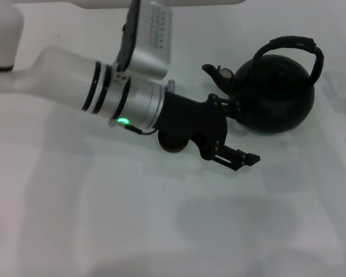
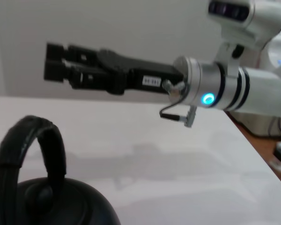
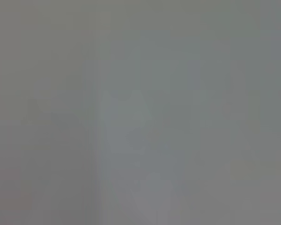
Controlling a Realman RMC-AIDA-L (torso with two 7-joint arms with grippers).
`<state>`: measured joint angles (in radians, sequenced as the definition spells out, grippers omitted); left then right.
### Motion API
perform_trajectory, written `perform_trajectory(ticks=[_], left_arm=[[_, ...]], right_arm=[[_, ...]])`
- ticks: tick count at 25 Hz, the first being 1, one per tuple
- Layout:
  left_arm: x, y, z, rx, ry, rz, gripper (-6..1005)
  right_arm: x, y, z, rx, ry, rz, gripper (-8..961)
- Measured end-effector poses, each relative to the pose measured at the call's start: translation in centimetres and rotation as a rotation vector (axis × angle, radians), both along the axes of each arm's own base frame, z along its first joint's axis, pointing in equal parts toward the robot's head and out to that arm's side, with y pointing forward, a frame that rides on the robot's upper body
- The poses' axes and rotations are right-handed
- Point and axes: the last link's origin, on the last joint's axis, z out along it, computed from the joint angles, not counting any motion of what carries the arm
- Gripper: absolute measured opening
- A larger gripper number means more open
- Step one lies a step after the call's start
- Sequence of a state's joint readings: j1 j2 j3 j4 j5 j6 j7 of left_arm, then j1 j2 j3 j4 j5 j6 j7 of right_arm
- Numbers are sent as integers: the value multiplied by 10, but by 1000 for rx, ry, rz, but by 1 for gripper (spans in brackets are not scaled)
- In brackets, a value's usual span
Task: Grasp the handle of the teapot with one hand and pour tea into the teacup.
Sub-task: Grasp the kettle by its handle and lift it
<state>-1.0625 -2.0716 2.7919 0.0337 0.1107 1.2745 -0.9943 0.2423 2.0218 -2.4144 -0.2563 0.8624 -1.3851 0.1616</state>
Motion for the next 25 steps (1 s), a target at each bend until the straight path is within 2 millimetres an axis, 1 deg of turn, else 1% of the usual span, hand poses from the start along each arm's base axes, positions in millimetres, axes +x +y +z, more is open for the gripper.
perform_trajectory(ticks=[3,7,10,19,25], left_arm=[[-7,-4,1,12,-27,8,835],[-15,-14,-2,22,-47,-27,835],[-20,-23,-4,62,-116,-49,835],[-46,-43,6,313,-320,-21,832],[-67,-49,18,487,-392,84,831]], right_arm=[[0,0,0,-1,0,-2,884],[1,0,-1,-7,6,-6,884],[1,0,-2,-13,21,-9,885],[2,0,-3,-20,22,-19,885],[2,1,-3,-21,21,-20,885]])
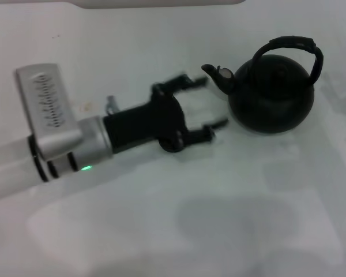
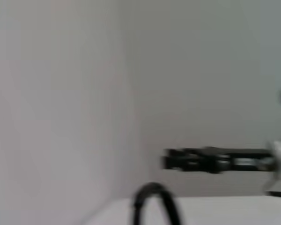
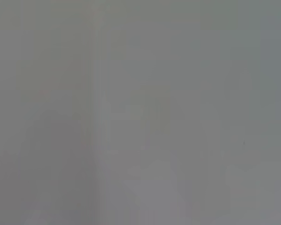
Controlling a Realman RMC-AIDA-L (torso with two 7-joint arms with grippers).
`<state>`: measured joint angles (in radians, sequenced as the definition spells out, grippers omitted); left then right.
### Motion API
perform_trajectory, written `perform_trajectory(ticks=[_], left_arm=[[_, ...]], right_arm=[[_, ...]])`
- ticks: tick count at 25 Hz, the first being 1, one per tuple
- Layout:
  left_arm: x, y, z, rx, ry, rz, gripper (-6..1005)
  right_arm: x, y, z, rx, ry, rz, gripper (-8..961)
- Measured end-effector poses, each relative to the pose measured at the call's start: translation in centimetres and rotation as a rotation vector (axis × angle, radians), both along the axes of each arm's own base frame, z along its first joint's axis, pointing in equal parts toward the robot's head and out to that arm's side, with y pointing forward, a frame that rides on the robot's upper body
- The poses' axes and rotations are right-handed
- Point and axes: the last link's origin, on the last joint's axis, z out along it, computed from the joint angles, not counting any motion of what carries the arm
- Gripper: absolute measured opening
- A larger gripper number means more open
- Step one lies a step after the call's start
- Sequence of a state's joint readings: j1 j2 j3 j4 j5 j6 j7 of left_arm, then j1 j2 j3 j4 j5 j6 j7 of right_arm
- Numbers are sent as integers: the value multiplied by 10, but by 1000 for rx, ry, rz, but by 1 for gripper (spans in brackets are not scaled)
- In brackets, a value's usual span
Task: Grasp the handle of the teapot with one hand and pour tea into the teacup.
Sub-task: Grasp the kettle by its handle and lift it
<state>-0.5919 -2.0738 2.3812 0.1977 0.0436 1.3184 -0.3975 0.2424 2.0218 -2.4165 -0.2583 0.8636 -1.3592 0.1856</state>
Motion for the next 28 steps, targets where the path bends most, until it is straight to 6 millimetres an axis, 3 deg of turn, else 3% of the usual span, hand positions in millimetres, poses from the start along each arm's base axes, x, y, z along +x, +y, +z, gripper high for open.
perform_trajectory(ticks=[2,12,14,28], left_arm=[[-15,-8,10,142,-42,61,831],[-42,-14,36,341,-158,268,829],[-59,-13,51,432,-207,394,829],[-114,-20,82,620,-256,690,829]], right_arm=[[1,0,0,0,-2,-2,884],[-4,-2,5,25,14,33,884],[-5,-3,5,17,44,43,884],[7,-26,-13,-229,80,69,885]])
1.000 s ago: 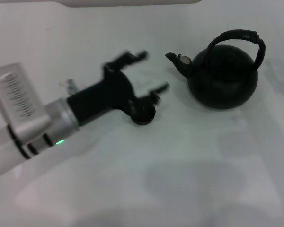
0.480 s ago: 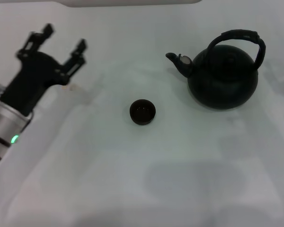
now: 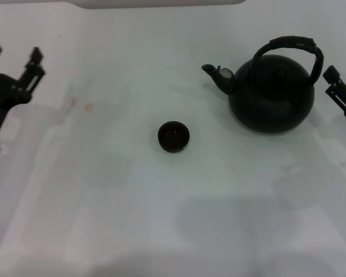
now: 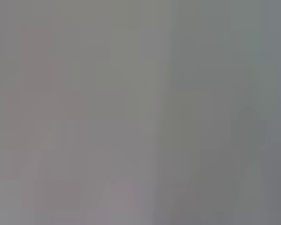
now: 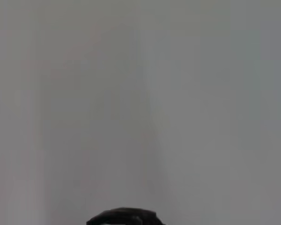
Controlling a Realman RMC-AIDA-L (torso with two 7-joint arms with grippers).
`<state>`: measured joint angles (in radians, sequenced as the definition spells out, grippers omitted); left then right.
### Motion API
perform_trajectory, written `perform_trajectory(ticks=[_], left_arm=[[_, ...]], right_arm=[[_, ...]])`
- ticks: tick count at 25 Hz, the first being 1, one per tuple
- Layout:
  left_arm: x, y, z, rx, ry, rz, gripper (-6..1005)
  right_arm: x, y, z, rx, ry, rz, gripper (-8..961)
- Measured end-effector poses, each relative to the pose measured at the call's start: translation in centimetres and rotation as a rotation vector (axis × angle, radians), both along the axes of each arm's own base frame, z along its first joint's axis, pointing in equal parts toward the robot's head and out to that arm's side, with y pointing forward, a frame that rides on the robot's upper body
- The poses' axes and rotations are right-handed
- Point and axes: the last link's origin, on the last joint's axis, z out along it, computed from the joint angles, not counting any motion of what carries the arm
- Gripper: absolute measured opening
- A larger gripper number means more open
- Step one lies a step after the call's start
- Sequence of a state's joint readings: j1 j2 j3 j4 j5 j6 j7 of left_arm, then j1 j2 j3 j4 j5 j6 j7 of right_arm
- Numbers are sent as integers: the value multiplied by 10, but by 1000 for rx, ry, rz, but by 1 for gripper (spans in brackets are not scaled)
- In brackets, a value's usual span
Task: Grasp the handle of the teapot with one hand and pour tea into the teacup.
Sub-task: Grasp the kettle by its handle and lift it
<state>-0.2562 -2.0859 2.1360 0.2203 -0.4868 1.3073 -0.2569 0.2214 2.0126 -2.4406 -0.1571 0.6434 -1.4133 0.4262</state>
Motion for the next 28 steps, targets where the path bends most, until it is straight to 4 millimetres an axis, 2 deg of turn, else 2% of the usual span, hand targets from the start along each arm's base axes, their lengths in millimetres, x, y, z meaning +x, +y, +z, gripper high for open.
perform_trajectory(ticks=[9,28], left_arm=[[-10,-2,3,16,-14,62,829],[-12,0,1,0,-26,83,829]], right_arm=[[-5,19,-10,-50,-9,-25,865],[-8,33,-19,-87,-26,-53,794]])
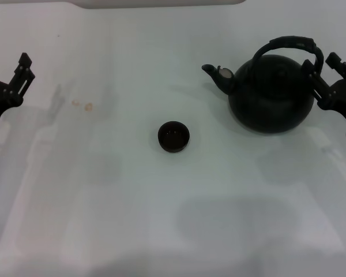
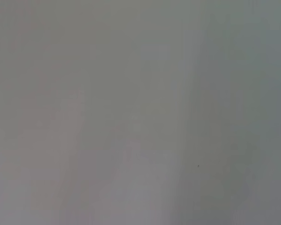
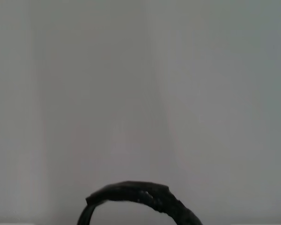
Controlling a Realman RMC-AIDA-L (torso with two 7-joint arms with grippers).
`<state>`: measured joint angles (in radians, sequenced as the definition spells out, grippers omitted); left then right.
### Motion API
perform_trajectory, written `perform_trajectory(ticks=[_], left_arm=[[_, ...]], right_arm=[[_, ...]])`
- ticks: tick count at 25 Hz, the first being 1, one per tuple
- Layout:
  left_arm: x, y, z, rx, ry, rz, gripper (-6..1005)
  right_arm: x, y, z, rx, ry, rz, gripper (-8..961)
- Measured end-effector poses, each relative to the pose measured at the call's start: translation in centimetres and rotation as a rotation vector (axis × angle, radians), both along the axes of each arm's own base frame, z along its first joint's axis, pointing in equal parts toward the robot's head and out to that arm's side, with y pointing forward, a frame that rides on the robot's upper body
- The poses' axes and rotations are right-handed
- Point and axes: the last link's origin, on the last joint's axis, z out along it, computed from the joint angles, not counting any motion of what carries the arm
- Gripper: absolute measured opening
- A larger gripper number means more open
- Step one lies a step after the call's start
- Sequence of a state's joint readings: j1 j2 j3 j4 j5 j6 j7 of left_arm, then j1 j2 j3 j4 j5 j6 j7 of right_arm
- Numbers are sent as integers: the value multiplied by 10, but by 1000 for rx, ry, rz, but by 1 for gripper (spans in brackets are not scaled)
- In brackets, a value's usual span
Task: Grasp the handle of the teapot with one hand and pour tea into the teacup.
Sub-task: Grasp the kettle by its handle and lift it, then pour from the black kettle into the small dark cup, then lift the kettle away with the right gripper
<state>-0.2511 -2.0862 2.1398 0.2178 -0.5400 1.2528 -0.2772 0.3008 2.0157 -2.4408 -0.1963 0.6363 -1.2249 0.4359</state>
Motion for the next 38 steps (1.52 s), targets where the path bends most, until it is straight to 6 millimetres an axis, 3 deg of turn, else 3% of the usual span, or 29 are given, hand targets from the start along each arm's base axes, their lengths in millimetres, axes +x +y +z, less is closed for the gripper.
perform_trajectory(ticks=[1,12,22,29,38], left_arm=[[0,0,0,0,-1,1,829],[-1,-2,0,-2,-1,4,829],[-1,-1,-2,-15,1,6,829],[0,-3,-6,-37,2,-1,829],[1,-5,-12,-68,10,-6,829]], right_arm=[[0,1,0,-3,-3,-3,790],[-3,3,-2,-3,9,0,303],[-18,6,-2,5,33,73,177],[-36,7,-4,-13,28,193,175],[-56,12,-13,7,-106,325,169]])
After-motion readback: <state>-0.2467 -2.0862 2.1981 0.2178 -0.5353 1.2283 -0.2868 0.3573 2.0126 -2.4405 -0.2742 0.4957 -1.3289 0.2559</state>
